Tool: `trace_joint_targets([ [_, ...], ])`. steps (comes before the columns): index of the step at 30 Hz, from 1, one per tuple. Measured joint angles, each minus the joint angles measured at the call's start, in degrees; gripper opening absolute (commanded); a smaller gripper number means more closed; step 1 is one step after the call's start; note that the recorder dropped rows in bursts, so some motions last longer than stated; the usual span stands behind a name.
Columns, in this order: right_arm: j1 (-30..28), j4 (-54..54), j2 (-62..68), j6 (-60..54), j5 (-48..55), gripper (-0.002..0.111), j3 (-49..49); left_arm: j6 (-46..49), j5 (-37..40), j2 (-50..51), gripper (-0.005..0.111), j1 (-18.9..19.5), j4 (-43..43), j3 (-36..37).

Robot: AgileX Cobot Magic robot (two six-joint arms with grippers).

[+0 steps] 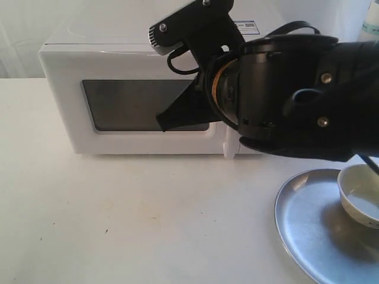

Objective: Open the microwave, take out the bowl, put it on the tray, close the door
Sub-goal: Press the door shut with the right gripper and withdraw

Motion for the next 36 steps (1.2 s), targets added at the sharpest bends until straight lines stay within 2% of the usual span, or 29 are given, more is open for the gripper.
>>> trace_joint_targets([
  [8,0.00,-1.52,0.00,-0.35,0.94,0.000,0.03,0.00,0.00,0.00,0.000,0.00,0.00,0.00],
  [12,0.00,-3.28,-0.03,0.40,7.09,0.000,0.03,0.00,0.00,0.00,0.000,0.00,0.00,0.00],
  [18,0.00,-5.42,-0.03,17.21,20.30,0.000,0.03,0.00,0.00,0.00,0.000,0.00,0.00,0.00],
  [21,0.00,-7.80,0.65,25.57,22.60,0.000,0.03,0.00,0.00,0.00,0.000,0.00,0.00,0.00],
  [24,0.00,-9.49,1.59,29.85,20.00,0.000,0.03,0.00,0.00,0.00,0.000,0.00,0.00,0.00],
  [28,0.00,-11.77,2.07,32.01,9.21,0.000,0.03,0.00,0.00,0.00,0.000,0.00,0.00,0.00],
  [31,0.00,-11.77,0.47,32.00,5.11,0.000,0.70,0.00,0.00,0.00,0.000,0.00,0.00,0.00],
  [36,0.00,-11.77,-14.22,30.33,0.14,0.000,9.70,0.00,0.00,0.00,0.000,0.00,0.00,0.00],
])
